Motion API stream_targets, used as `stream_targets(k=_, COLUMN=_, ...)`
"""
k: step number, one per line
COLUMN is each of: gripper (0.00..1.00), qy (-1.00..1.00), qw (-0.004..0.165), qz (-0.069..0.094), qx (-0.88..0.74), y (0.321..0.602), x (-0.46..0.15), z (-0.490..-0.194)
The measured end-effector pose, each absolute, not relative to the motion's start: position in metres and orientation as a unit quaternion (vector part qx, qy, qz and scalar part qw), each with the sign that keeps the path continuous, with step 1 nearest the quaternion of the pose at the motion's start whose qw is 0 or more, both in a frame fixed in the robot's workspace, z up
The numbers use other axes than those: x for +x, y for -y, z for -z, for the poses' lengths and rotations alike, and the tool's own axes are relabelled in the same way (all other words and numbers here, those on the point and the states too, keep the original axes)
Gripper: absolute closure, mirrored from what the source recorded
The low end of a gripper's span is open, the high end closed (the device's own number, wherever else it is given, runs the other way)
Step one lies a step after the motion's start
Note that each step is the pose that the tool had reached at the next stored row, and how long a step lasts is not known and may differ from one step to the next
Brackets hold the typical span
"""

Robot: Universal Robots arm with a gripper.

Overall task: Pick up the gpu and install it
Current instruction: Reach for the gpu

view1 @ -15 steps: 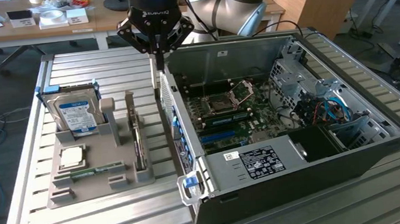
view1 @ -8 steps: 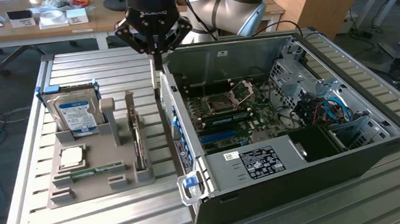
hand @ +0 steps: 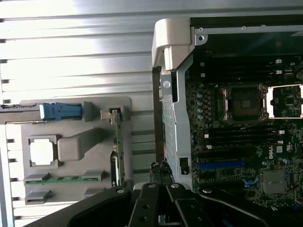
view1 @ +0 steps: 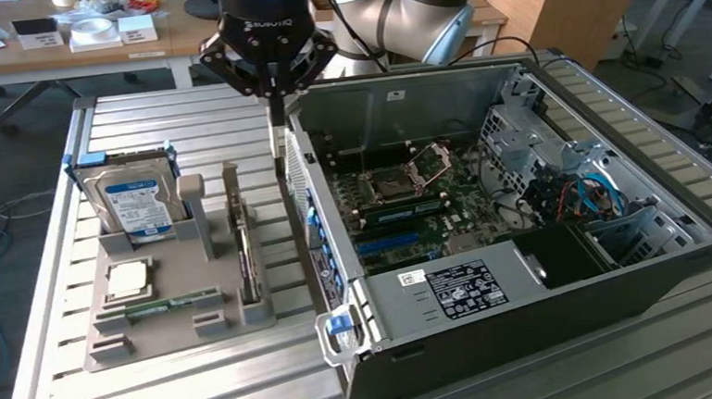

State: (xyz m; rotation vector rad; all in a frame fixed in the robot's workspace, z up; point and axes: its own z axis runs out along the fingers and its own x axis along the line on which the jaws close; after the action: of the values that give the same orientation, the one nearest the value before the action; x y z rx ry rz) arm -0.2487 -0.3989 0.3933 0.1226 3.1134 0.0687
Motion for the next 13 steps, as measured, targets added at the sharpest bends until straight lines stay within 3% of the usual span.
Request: stream_targets(k=13, gripper=0.89, qy=-0.999, qw=0.013, qz=-0.022, qx=0.039, y=0.3988, x=-0.2564, z=-0.3933)
